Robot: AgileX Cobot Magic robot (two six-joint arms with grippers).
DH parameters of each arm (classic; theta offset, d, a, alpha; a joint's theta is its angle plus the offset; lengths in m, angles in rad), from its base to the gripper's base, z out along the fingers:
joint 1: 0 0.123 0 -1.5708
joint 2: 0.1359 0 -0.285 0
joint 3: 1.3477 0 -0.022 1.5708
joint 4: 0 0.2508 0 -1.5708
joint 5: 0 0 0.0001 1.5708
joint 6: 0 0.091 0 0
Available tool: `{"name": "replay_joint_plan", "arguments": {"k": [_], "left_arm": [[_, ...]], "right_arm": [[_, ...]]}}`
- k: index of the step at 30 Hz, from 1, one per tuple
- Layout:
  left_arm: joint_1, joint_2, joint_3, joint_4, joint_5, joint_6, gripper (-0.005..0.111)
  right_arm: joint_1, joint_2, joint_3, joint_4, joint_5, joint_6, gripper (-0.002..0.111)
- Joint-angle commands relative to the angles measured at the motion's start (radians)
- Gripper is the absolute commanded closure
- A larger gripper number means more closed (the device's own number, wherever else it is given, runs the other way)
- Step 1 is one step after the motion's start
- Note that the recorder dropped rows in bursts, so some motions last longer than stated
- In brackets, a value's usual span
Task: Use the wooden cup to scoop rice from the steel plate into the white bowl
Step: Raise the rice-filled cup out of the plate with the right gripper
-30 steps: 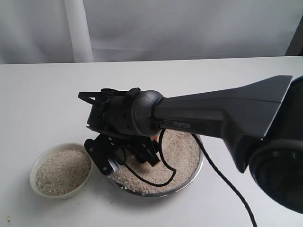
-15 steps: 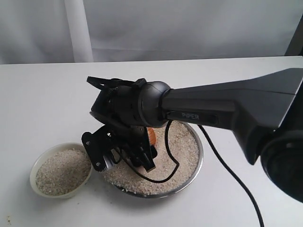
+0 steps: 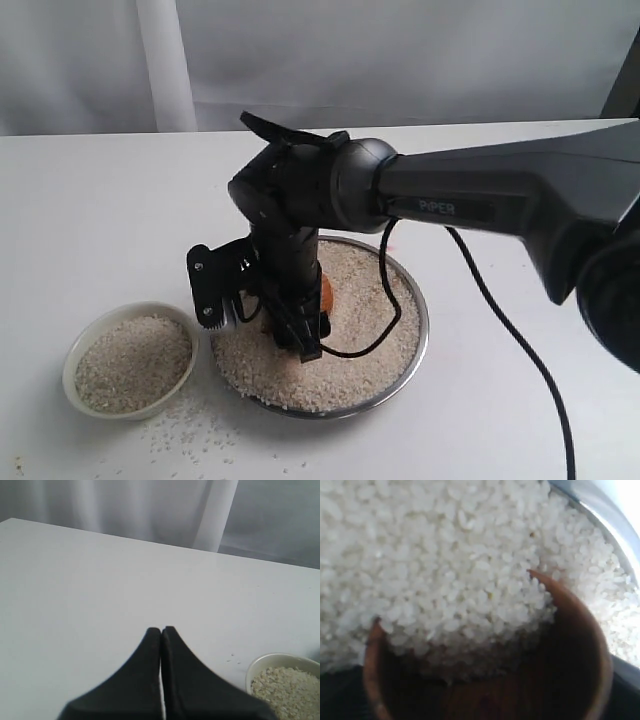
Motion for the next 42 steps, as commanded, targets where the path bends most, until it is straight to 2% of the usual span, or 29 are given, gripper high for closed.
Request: {"name": "replay_joint_plan", "arguments": {"k": [1, 6, 9, 15, 35, 42], "left_arm": [[-0.005, -0.002, -0.004, -0.006, -0.006, -0.002, 0.107], [-0.005, -0.002, -0.004, -0.006, -0.006, -0.002, 0.107], [-0.005, -0.002, -0.004, -0.006, -0.006, -0.002, 0.107], [-0.005, -0.002, -0.004, -0.006, -0.006, -0.002, 0.107], [-0.005, -0.002, -0.004, -0.006, -0.006, -0.002, 0.107], [-0.005, -0.002, -0.004, -0.006, -0.006, -0.002, 0.107]], "right_arm": [[-0.022, -0.019, 0.004, 0.171, -0.03, -0.074, 0.108], [-0.056, -0.036, 0.004, 0.289, -0.031, -0.138, 0.108], [-0.077, -0.04, 0.004, 0.296, -0.031, -0.138, 0.108], [-0.115, -0.052, 0.004, 0.468, -0.031, -0.247, 0.108], [-0.137, -0.118, 0.004, 0.472, 0.002, -0.27, 0.108], [-0.082, -0.144, 0.004, 0.335, 0.024, -0.239, 0.108]]}}
